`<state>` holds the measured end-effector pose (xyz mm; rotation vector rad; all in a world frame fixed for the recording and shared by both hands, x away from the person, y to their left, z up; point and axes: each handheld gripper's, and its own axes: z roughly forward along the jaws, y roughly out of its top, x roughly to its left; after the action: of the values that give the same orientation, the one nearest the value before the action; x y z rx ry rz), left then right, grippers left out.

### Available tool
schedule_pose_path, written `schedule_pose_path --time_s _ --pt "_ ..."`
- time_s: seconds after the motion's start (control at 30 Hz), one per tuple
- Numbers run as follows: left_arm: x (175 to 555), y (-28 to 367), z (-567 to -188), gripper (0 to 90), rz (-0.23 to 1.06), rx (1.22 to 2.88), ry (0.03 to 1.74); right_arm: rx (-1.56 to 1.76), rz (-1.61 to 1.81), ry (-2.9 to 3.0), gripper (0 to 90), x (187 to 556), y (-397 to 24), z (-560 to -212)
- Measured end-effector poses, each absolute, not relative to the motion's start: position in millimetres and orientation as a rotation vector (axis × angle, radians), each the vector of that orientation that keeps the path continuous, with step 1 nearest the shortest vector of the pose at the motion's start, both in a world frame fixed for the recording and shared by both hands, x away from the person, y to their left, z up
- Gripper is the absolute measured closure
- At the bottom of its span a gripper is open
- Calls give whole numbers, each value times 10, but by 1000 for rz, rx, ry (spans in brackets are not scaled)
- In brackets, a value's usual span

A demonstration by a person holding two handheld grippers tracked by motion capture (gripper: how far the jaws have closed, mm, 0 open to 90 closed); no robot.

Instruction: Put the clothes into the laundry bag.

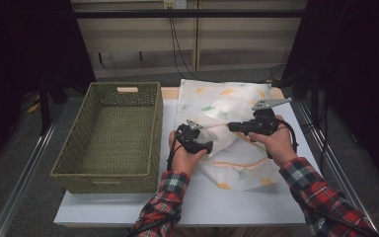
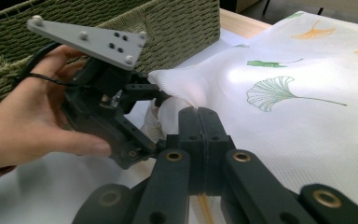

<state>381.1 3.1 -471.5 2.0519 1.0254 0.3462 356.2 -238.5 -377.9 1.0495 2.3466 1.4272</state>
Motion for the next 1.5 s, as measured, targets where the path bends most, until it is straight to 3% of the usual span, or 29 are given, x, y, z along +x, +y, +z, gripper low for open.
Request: schedule_pose_path --time_s 0.33,0.73,0.8,0.9,1.03,1.5 --pt "3695 206 -4657 135 353 2113 987 1066 1432 2342 900 3567 -2397 -3783" --pt "3761 231 -4834 334 418 2194 949 1059 1422 2356 900 3582 -2360 -3812" --pt "3742 234 -4812 422 409 2215 944 1060 1430 2354 900 3587 -2368 -3819" --pt "3708 239 -4777 624 398 2244 948 1066 1427 2354 900 3595 -2380 -3828" --pt "3671 227 -4751 777 374 2228 1005 1070 1429 2349 900 3602 -2385 -3835" --pt "3482 462 -4572 839 310 2096 1063 1092 1408 2333 900 3623 -2428 -3852"
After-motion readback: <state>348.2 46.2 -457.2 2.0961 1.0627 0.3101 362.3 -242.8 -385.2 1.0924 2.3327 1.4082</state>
